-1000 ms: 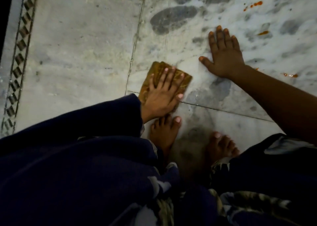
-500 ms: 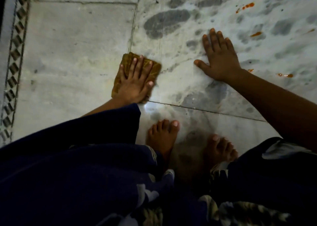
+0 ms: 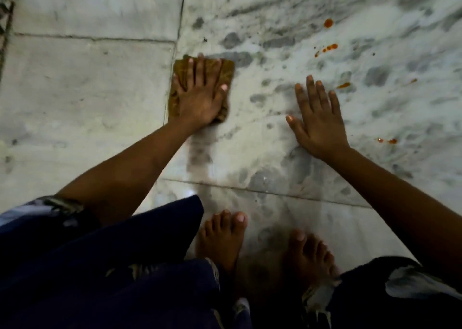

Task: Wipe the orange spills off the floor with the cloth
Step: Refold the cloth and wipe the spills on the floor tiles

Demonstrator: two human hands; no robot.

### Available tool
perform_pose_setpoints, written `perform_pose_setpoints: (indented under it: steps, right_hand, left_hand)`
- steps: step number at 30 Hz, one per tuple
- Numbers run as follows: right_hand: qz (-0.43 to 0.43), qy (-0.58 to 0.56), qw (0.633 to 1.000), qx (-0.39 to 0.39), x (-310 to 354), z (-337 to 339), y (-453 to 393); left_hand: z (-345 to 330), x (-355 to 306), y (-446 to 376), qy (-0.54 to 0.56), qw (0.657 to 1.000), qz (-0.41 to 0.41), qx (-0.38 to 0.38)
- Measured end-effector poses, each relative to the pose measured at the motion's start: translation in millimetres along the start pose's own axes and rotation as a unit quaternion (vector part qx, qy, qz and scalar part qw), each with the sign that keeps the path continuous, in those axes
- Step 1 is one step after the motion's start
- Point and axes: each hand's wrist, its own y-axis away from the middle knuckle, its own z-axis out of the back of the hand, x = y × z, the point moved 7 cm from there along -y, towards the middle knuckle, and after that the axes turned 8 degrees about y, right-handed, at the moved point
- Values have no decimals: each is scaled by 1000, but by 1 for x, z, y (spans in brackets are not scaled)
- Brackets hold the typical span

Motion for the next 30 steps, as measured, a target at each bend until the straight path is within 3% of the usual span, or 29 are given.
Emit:
perform_pose_setpoints:
  steps: [3, 7, 10, 17, 22, 25, 30]
  right_hand:
    - [-33, 13, 999, -7, -22, 2, 2]
    - [-75, 26, 997, -2, -48, 3, -3]
    - [-104, 29, 994, -19, -65, 9, -12]
    - [-180, 27, 983, -20, -119, 22, -30]
    - [-214, -1, 977, -11, -142, 21, -35]
    - [-222, -34, 974, 8, -147, 13, -33]
    - [-205, -62, 976, 37, -153, 14, -34]
  left_hand:
    - [-11, -20, 4, -2, 1000, -24, -6]
    - [-32, -66, 25, -13, 988, -155, 24]
    - [-23, -75, -8, -30, 975, -218, 33]
    - [7, -110, -139, 19, 995, -90, 37]
    - [-21, -171, -107, 5, 977, -211, 43]
    - [-23, -162, -88, -14, 960, -276, 50]
    - [-4, -176, -168, -15, 978, -204, 28]
